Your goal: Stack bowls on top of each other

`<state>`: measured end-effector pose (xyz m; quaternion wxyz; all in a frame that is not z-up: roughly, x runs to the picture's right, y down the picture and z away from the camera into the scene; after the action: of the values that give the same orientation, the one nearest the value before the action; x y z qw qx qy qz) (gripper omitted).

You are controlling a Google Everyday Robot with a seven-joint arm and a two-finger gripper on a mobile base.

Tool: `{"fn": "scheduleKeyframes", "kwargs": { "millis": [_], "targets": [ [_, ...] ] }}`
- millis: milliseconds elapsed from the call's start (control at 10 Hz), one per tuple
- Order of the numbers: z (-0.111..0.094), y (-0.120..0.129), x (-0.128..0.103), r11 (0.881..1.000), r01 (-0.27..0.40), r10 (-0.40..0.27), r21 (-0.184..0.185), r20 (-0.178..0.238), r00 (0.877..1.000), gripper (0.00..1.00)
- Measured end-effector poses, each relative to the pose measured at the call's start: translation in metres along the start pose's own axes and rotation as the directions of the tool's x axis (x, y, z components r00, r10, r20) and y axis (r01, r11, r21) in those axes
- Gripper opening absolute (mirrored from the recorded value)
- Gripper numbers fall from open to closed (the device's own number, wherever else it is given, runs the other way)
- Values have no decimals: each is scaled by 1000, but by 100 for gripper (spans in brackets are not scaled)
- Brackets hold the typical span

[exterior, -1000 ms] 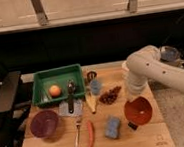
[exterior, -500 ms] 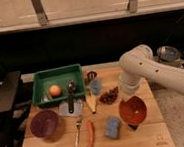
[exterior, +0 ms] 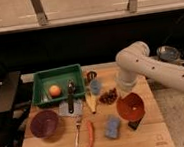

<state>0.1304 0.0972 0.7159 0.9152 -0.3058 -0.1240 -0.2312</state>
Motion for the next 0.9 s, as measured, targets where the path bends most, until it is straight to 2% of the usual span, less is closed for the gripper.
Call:
{"fn": "scheduleKeyframes", "kwargs": {
  "millis": [200, 400, 500, 600, 700, 800, 900],
  "targets": [
    [-11, -29, -19, 998, 54, -54, 19, -3, 999, 0],
    [-20, -62, -49, 991, 123, -123, 46, 9, 992, 0],
    [-23, -80, -71, 984, 167, -168, 59, 18, 986, 0],
    [-25, -98, -99, 971, 228, -231, 69, 25, 973, 0],
    [-26, -106, -116, 963, 258, -261, 77, 31, 965, 0],
    [-26, -110, -121, 960, 268, -272, 83, 33, 962, 0],
    [-26, -107, -116, 961, 266, -268, 75, 26, 963, 0]
  ]
}}
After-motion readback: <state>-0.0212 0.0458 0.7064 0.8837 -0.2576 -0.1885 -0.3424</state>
